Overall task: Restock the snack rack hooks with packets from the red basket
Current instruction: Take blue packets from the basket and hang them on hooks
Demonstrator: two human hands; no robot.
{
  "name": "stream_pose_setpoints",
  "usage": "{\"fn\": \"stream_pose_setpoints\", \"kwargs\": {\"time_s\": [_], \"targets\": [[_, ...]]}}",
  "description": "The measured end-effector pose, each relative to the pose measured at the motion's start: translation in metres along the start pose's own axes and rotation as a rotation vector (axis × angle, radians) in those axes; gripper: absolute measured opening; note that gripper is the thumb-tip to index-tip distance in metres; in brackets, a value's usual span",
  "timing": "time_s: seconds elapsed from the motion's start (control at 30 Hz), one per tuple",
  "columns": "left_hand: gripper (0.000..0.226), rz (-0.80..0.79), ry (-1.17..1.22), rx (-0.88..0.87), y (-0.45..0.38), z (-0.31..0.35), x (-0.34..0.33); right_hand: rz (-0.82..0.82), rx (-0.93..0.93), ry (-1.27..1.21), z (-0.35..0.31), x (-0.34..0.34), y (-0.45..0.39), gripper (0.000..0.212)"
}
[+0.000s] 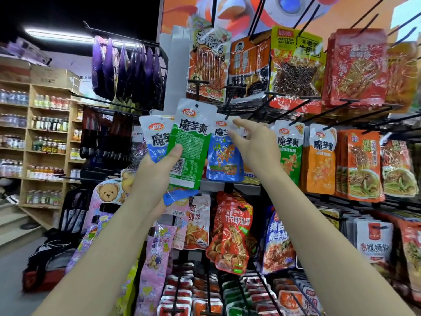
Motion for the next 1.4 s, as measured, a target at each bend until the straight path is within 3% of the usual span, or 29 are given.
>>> {"fn": "stream_pose_setpoints", "kwargs": {"time_s": [0.07,0.13,0.2,0.27,0.4,0.53,0.63,0.7,0.83,0.87,1.0,1.03,1.13,1.17,1.27,1.4], "targets": [[0.008,-0.031,0.024,-0.015,0.0,0.002,-0.006,0.059,0.036,-0.203,-0.004,0.013,0.007,0.027],[0.011,-0.068,0.028,-0.014,0.003,0.002,-0.017,-0.063,0.008,-0.509,-0.016,0.019,0.019,0.022],[0.017,-0.125,0.002,-0.031,0.004,0.0,-0.032,-0.187,-0.014,-0.65,-0.025,0.021,0.03,0.026],[0.019,-0.091,-0.055,-0.099,0.002,-0.001,-0.041,-0.15,-0.005,-0.655,-0.02,0.028,0.034,0.029],[0.03,0.091,-0.338,-0.396,-0.001,0.013,-0.048,0.045,-0.018,-0.663,0.008,0.057,0.038,0.042],[0.068,-0.156,-0.567,-0.461,0.012,0.005,-0.096,0.025,-0.034,-0.632,0.016,0.064,0.044,0.048],[0.031,-0.262,-0.591,-0.469,0.018,-0.005,-0.122,-0.131,-0.081,-0.728,0.022,0.063,0.046,0.03],[0.016,-0.212,-0.556,-0.453,0.016,-0.008,-0.125,-0.197,-0.148,-0.865,0.03,0.071,0.049,0.027],[0.048,-0.196,-0.325,-0.27,0.011,-0.023,-0.132,0.02,-0.037,-0.626,0.049,0.099,0.044,0.008],[0.052,-0.207,-0.287,-0.227,0.014,-0.027,-0.137,0.041,-0.021,-0.615,0.052,0.101,0.044,0.013],[0.013,-0.241,-0.19,-0.09,0.023,-0.046,-0.162,0.127,0.091,-0.568,0.062,0.107,0.043,0.043],[0.021,-0.216,-0.179,-0.057,0.023,-0.047,-0.163,0.163,0.087,-0.545,0.068,0.112,0.04,0.046],[0.106,-0.124,-0.108,0.055,0.015,-0.048,-0.154,0.19,0.037,-0.524,0.087,0.121,0.029,0.037],[0.114,-0.123,-0.075,0.065,0.011,-0.049,-0.151,0.181,0.04,-0.524,0.09,0.122,0.024,0.028],[0.109,-0.09,-0.095,0.002,0.007,-0.047,-0.144,0.163,0.032,-0.534,0.094,0.119,0.004,0.01],[0.141,-0.067,-0.108,-0.066,0.003,-0.041,-0.139,0.117,0.031,-0.554,0.095,0.103,-0.02,0.005]]}}
Point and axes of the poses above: each hand's wrist, its own y-axis away from the middle knuckle, its own x-axis out of the back of the hand, z = x × y, the point moved 5 cm from there along -y, towards the middle knuckle
